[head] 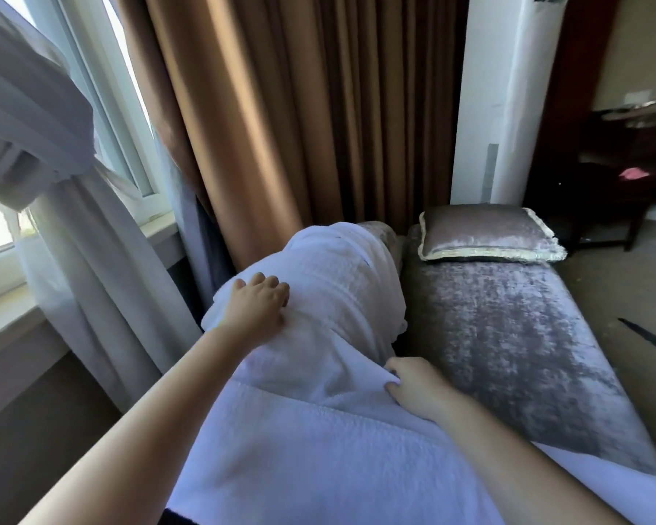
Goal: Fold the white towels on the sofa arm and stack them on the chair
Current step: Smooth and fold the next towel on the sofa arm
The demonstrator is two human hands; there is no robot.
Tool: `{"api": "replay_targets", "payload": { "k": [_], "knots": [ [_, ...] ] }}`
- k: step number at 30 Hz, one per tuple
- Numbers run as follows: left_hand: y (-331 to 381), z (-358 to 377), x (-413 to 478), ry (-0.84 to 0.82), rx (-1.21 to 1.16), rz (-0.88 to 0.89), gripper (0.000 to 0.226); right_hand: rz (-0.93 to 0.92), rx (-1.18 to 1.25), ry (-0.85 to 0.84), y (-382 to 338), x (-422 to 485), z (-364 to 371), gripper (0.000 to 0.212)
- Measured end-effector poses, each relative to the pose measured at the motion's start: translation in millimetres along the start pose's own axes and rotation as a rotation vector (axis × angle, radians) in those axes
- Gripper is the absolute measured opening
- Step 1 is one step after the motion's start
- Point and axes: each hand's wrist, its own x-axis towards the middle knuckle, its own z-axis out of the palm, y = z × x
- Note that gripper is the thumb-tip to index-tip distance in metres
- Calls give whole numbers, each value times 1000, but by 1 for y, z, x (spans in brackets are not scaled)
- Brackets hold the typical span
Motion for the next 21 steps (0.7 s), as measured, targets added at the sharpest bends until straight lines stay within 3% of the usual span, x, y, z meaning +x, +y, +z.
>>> {"api": "replay_targets", "payload": {
  "k": [4, 7, 9, 15, 18, 21],
  "knots": [
    [-12, -21, 3, 7, 175, 111, 12, -44, -5, 393, -12, -18, -20, 16],
    [-32, -35, 0, 97, 112, 131, 18, -156, 8, 623, -24, -45, -42, 13],
    [-47, -47, -6, 135, 13, 125, 24, -203, -1, 670, -28, -64, -52, 10],
    [-62, -65, -62, 330, -278, 47, 5, -416, -198, 894, -50, -127, -55, 17],
    [-71, -60, -99, 401, -365, 40, 10, -585, -291, 954, -63, -152, -41, 25],
    [-79, -53, -140, 437, -348, 57, 20, -720, -447, 975, -68, -167, -18, 17]
  ]
}}
